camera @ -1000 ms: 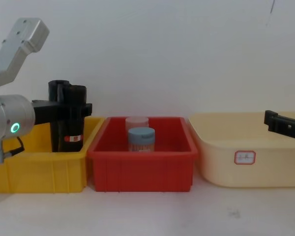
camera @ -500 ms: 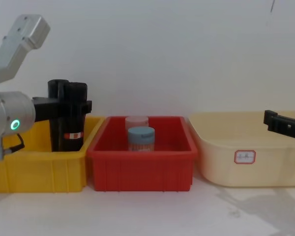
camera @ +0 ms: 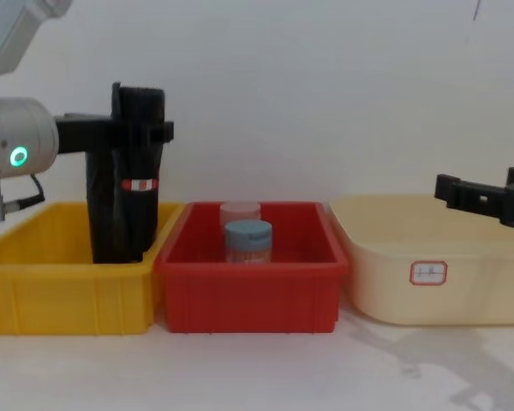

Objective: Pick up the garbage bag with the one hand and transfer it to the other hand.

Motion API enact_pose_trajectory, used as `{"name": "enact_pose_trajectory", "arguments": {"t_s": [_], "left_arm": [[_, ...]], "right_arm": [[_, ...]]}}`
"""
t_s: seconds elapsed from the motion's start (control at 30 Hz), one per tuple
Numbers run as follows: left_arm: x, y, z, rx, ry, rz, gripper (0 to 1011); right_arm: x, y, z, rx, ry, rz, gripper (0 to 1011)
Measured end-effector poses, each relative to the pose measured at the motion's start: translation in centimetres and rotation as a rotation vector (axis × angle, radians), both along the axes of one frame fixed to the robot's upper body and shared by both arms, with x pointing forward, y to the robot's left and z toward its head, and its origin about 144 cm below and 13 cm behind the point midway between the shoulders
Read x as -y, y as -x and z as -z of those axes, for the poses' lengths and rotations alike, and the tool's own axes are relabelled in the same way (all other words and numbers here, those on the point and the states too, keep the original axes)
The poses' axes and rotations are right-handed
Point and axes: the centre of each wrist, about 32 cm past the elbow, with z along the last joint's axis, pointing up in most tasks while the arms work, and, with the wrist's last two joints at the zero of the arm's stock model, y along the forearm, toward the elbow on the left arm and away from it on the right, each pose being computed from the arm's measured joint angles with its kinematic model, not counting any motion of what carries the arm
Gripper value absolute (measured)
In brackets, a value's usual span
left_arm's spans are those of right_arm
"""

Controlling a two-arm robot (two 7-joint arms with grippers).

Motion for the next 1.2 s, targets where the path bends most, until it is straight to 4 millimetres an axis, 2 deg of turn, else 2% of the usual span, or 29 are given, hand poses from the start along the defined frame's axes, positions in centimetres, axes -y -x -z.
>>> {"name": "enact_pose_trajectory", "arguments": {"t_s": [0.3, 0.67, 0.87, 1.2], "left_arm": [[0.3, -0.5, -2.0, 0.024, 0.045, 0.105, 446], [1.6, -2.2, -3.8, 0.023, 0.103, 0.271, 446], [2.5, -3.2, -4.4, 0.01, 0.125, 0.345, 446], [3.9, -4.6, -4.3, -0.03, 0.165, 0.444, 446]], "right_arm": [[1.0, -2.5, -1.3, -0.002, 0.043, -0.117, 1000], [1.6, -6.1, -2.7, 0.003, 0.095, -0.206, 1000], [1.5, -7.2, -3.0, 0.005, 0.107, -0.218, 1000], [0.9, -8.3, -3.1, 0.006, 0.12, -0.238, 1000]]}}
